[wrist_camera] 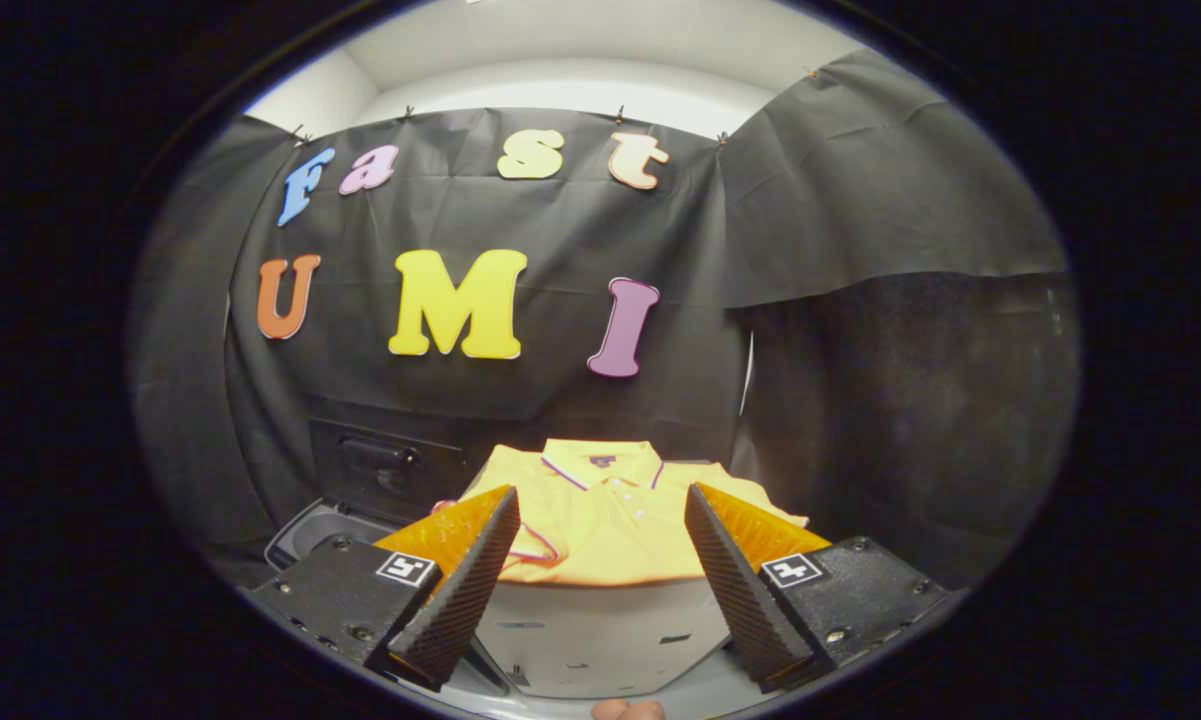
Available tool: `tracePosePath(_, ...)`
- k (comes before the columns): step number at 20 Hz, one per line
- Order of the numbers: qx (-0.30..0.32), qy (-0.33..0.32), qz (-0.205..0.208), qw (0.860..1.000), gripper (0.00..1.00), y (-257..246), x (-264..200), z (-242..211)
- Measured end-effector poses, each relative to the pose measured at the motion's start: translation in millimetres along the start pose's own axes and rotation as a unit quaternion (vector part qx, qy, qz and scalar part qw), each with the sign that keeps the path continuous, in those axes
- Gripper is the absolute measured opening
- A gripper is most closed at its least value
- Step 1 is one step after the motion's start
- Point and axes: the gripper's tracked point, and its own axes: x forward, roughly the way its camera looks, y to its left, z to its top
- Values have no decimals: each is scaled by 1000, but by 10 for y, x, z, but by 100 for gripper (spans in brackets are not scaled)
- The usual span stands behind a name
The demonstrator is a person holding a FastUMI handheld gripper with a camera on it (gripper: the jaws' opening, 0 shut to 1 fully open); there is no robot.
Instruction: Put the clothes into the washing machine and then close the washing machine lid.
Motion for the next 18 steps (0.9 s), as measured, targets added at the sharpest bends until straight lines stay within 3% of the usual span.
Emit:
tracePosePath(12,-31,85,38,995,100,-158,1266,-349)
tracePosePath(18,1,187,34,982,100,-293,1614,-713)
